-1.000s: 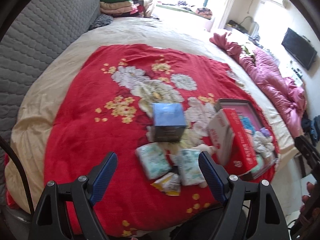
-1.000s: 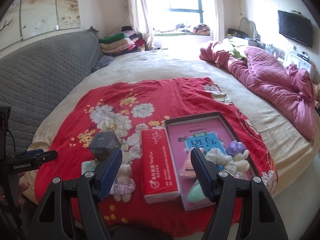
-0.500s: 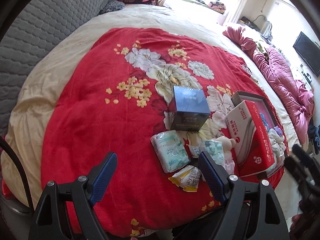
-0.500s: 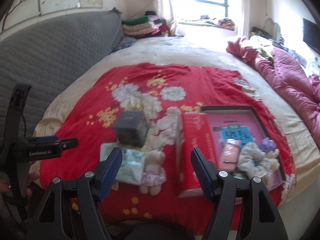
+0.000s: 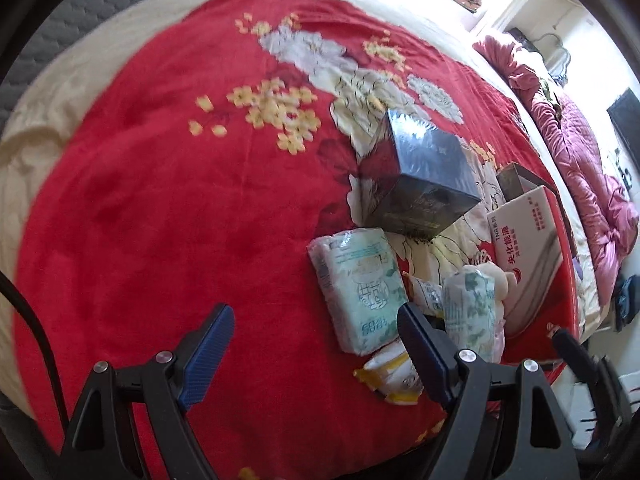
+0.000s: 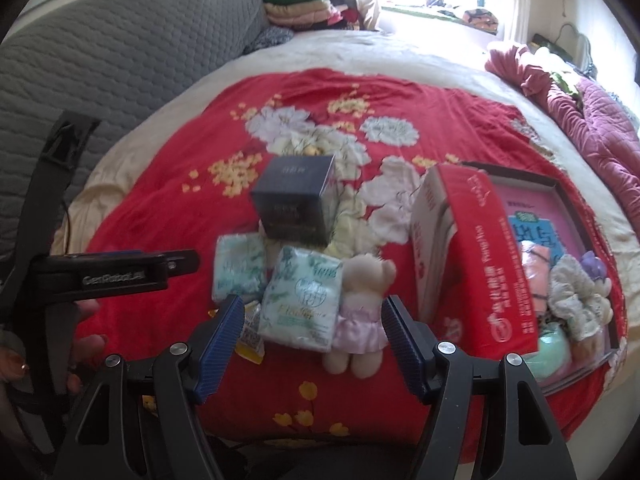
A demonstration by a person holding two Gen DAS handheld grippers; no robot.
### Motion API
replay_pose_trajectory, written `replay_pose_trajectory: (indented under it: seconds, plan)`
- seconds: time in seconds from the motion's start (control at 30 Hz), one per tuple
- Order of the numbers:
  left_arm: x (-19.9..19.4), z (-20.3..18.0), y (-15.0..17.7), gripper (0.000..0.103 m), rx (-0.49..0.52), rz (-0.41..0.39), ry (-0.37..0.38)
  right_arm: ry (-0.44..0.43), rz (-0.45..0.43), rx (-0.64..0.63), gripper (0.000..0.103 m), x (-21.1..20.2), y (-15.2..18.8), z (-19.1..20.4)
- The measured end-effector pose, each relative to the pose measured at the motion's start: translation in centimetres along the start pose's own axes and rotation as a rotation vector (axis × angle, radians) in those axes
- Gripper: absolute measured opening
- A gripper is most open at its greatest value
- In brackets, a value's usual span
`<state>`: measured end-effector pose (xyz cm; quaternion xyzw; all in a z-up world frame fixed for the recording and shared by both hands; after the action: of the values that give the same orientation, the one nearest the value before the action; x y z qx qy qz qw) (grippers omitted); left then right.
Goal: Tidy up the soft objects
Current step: 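Lower both open grippers toward the tissue packs beside the dark blue box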
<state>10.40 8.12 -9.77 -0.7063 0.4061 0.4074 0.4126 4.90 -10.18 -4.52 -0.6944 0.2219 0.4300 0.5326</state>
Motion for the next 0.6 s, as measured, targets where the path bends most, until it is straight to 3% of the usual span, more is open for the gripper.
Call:
replay_pose_trajectory:
  seconds: [0.2, 0.6]
  plan:
    - [2.8, -0.6, -0.3, 0.083, -0.022, 0.052, 0.014, -0.008, 0.037, -0.013, 0.073, 2.2, 0.1, 0.8]
    - [4.7, -1.8, -0.9, 0.085, 0.005, 0.062, 0.002, -0.006, 0.091, 0.029, 0.073, 5.9, 0.1, 0.1]
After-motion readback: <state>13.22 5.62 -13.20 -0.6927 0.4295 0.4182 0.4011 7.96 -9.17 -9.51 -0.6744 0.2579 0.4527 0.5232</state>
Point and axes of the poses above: each gripper's, at about its wrist camera, not at the fingertips, and x roughly the way its jaws point, z to its left, y to its underside, the point moved 1 cm from there along x, roughly the way its jaws point, and after that the axes turned 8 degrees about -x, right-handed, at the moved point
